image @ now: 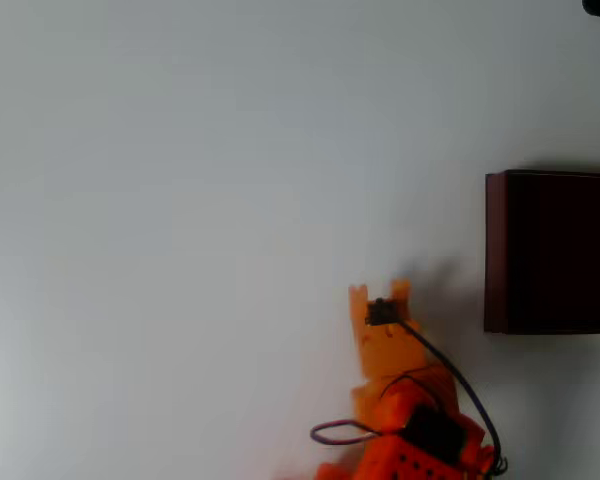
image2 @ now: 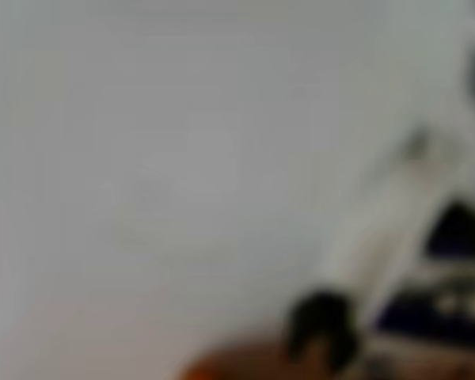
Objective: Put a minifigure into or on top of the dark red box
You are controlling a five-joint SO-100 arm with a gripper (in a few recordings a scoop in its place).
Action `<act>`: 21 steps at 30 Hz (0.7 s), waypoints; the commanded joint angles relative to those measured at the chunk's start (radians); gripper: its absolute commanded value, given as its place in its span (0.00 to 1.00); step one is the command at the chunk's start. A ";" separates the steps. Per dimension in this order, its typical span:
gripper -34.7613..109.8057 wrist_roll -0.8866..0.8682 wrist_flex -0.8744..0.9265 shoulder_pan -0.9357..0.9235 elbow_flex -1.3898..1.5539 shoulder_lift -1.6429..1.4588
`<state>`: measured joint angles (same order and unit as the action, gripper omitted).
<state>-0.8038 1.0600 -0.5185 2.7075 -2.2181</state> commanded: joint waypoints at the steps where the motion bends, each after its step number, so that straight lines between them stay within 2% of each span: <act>1: 0.36 -0.009 0.012 -0.002 -0.040 0.034; 5: 0.36 -0.028 0.012 0.005 -0.040 0.028; 12: 0.27 -0.032 0.015 -0.020 -0.069 0.081; 21: 0.24 -0.054 0.026 -0.021 -0.081 0.104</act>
<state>-0.8452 1.0646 -0.5185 2.6354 -2.1154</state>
